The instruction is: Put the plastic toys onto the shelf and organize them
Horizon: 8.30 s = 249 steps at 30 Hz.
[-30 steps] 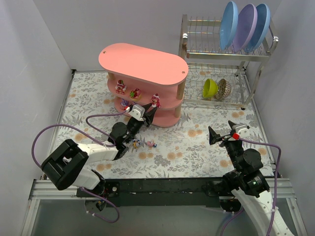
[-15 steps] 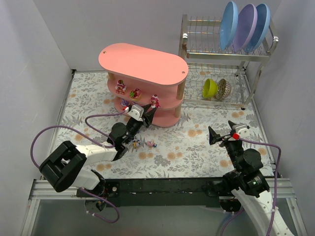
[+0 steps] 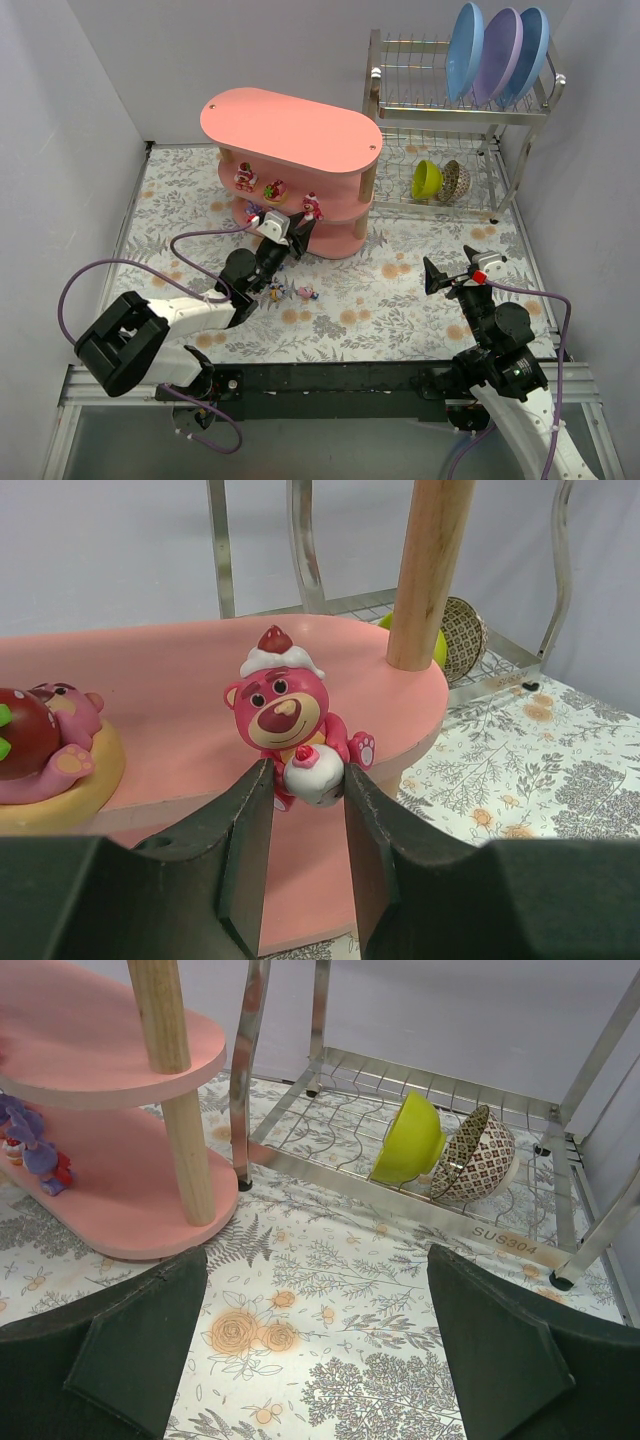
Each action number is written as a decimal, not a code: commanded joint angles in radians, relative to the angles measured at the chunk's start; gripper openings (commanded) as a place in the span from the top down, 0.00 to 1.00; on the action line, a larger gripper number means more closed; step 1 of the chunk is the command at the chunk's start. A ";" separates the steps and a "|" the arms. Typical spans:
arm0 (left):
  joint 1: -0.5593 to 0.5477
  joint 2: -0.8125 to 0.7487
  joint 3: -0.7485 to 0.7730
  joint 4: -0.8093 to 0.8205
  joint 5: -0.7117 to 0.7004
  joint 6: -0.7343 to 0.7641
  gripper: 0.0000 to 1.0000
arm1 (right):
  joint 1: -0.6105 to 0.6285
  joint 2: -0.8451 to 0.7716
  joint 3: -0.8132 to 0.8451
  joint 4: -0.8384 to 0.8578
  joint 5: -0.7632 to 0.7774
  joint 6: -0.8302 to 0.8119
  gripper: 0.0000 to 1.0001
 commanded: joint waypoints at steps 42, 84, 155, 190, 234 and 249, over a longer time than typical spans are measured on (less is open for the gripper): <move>0.005 0.043 0.108 -0.138 -0.071 0.144 0.89 | 0.005 -0.205 0.007 0.053 0.005 -0.007 0.02; 0.003 0.018 0.121 -0.344 -0.095 0.083 0.68 | 0.005 -0.205 0.004 0.057 0.002 -0.008 0.02; 0.003 -0.340 0.114 -0.861 -0.209 -0.185 0.08 | 0.005 -0.205 0.002 0.059 0.001 -0.010 0.02; 0.006 -0.411 0.129 -1.531 -0.264 -0.859 0.02 | 0.005 -0.205 0.004 0.059 0.007 -0.010 0.02; -0.314 0.096 0.460 -1.971 -0.552 -1.808 0.35 | 0.005 -0.205 0.007 0.054 0.002 -0.005 0.02; -0.396 0.344 0.729 -2.013 -0.557 -1.949 0.43 | 0.003 -0.207 0.015 0.048 -0.001 -0.004 0.02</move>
